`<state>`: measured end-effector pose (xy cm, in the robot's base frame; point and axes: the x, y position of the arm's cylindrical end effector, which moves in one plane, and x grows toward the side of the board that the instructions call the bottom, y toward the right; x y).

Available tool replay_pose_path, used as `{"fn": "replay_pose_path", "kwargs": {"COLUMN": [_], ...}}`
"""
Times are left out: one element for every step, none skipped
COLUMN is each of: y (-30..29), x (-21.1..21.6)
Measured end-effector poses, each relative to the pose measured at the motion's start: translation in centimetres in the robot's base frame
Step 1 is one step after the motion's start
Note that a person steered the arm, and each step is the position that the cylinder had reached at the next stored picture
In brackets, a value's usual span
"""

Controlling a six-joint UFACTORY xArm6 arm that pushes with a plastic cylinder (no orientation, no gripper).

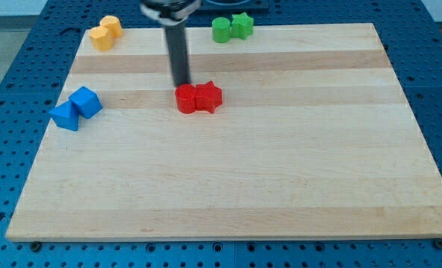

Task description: Slide red circle along with the red star slightly right and up a bit

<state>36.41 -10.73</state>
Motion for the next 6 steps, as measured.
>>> {"fn": "replay_pose_path", "kwargs": {"y": [-1.7,-1.8,-0.5,1.5,4.7,7.8], "x": [1.7,2.1,3.9,5.2,5.4,5.4]}}
